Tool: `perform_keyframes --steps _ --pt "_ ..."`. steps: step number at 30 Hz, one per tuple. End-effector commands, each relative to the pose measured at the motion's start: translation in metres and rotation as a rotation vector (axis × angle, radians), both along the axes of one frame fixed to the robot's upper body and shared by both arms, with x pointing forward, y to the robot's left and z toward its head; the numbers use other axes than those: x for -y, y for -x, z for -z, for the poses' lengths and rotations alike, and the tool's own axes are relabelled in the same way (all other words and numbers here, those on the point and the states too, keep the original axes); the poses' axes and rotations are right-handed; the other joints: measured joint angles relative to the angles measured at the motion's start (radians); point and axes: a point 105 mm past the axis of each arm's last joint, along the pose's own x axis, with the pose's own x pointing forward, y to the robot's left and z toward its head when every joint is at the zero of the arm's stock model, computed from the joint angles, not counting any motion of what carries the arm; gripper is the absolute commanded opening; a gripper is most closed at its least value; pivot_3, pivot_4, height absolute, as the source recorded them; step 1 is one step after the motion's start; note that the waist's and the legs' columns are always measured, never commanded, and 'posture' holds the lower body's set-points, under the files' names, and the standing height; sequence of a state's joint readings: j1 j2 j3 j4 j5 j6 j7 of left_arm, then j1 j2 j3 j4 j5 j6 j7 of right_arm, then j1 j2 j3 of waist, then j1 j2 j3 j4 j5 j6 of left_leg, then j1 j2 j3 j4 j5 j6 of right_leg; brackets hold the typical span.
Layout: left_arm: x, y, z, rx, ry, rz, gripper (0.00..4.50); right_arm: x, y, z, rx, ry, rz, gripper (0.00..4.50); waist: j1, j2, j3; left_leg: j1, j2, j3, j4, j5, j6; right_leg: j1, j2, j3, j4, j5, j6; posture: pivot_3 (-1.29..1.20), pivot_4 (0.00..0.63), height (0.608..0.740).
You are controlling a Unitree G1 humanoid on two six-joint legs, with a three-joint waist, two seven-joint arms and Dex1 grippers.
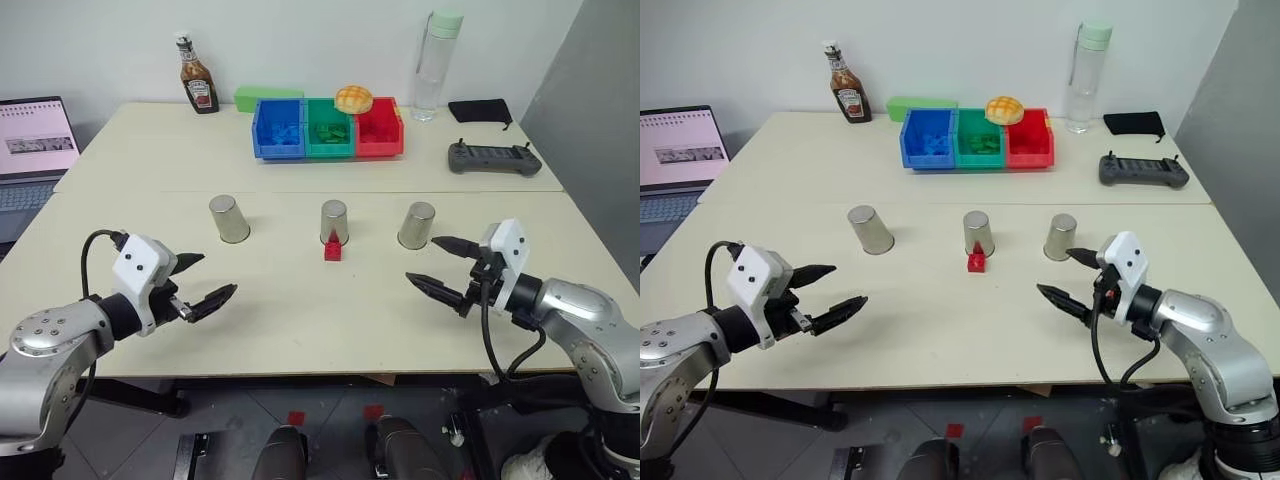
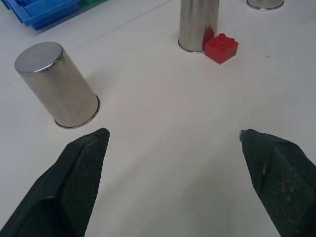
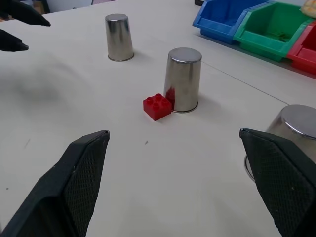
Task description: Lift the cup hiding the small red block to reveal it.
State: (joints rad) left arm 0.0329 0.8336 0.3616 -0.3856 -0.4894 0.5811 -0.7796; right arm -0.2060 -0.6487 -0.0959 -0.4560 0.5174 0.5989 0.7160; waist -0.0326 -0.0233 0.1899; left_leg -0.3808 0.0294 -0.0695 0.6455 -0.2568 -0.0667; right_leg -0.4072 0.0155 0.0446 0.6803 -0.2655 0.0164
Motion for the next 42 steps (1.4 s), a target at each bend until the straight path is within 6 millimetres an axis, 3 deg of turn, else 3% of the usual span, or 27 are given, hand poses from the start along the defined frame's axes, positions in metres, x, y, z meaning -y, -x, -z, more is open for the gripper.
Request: perform_keyframes --steps 1,17,26,29,42 --pt "0.0 0.003 -0.015 0.051 -0.021 0.018 4.5 -0.001 0.004 -0.011 0.038 -0.016 -0.008 4.48 0.0 0.0 0.0 0.0 0.0 0.0 0.0 0.0 0.0 0.0 0.0 0.0 0.0 0.0 0.0 0.0 0.15 0.74" --pt "-0.005 0.004 -0.016 0.033 -0.086 0.015 4.5 0.003 0.008 -0.011 0.01 -0.007 -0.008 4.48 0.0 0.0 0.0 0.0 0.0 0.0 0.0 0.0 0.0 0.0 0.0 0.0 0.0 0.0 0.0 0.0 0.15 0.74" --pt "-0.008 0.009 -0.016 0.019 -0.038 0.028 4.5 0.002 0.014 -0.007 -0.028 -0.02 -0.018 4.48 0.0 0.0 0.0 0.0 0.0 0.0 0.0 0.0 0.0 -0.001 0.0 0.0 0.0 0.0 0.0 0.0 0.15 0.74" --pt "-0.009 0.009 -0.024 -0.006 0.081 0.023 4.5 0.003 0.017 -0.004 -0.027 0.012 -0.028 4.48 0.0 0.0 0.0 -0.001 0.0 0.0 0.0 0.0 0.0 -0.001 0.0 0.0 0.0 0.0 0.0 0.0 0.15 0.74" --pt "-0.007 0.008 -0.024 -0.005 0.048 0.044 4.5 0.002 0.02 0.0 -0.041 -0.003 -0.023 4.48 0.0 0.0 0.0 -0.001 0.0 0.0 0.0 0.0 0.0 -0.001 0.0 0.0 0.0 0.0 0.0 0.0 0.15 0.74"
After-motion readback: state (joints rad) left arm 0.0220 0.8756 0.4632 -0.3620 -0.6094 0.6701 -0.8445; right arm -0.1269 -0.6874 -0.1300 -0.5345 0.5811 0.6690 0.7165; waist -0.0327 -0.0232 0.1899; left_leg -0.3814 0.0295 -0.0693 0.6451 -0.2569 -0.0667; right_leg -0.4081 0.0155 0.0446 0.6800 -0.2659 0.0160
